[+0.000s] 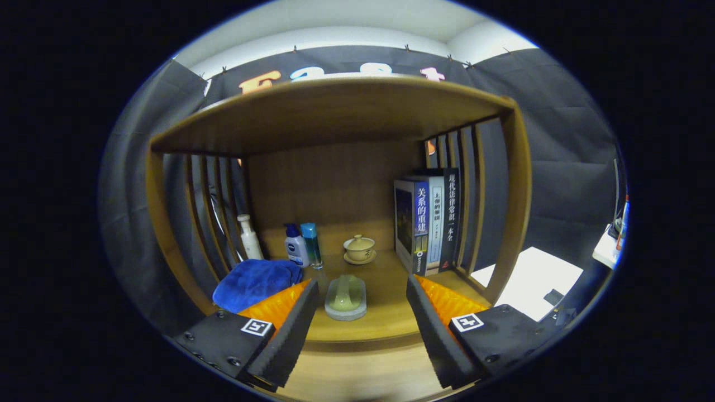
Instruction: Pull open the drawer, take out the items inside it, and place them on the countertop above the cabinet.
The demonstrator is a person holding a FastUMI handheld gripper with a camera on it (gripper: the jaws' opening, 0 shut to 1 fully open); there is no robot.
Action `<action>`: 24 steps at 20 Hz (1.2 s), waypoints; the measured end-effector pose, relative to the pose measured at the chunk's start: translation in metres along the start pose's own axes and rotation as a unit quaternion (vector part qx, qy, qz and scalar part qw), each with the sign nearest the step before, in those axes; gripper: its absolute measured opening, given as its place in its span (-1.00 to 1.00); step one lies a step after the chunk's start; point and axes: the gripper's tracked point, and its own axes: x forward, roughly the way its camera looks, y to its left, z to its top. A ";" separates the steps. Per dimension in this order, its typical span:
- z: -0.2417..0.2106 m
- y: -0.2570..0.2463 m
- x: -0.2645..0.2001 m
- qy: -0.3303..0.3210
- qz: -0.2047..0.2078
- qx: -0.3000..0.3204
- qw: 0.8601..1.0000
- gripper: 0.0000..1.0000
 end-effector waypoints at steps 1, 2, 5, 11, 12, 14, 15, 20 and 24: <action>0.002 -0.002 -0.015 -0.011 0.000 0.000 1.000 1.00; 0.003 -0.004 -0.029 -0.018 0.003 0.001 1.000 1.00; 0.003 -0.016 -0.070 -0.042 0.005 0.000 0.999 1.00; -0.028 -0.031 -0.122 -0.060 -0.003 -0.012 0.998 1.00; -0.039 -0.030 -0.127 -0.056 -0.003 -0.010 0.998 1.00; -0.062 -0.030 -0.134 -0.052 -0.006 -0.004 0.999 1.00; -0.072 -0.029 -0.138 -0.052 -0.006 -0.003 0.999 1.00; -0.112 -0.020 -0.155 -0.049 -0.003 -0.013 0.999 1.00; -0.145 -0.010 -0.162 -0.037 0.001 -0.036 0.999 1.00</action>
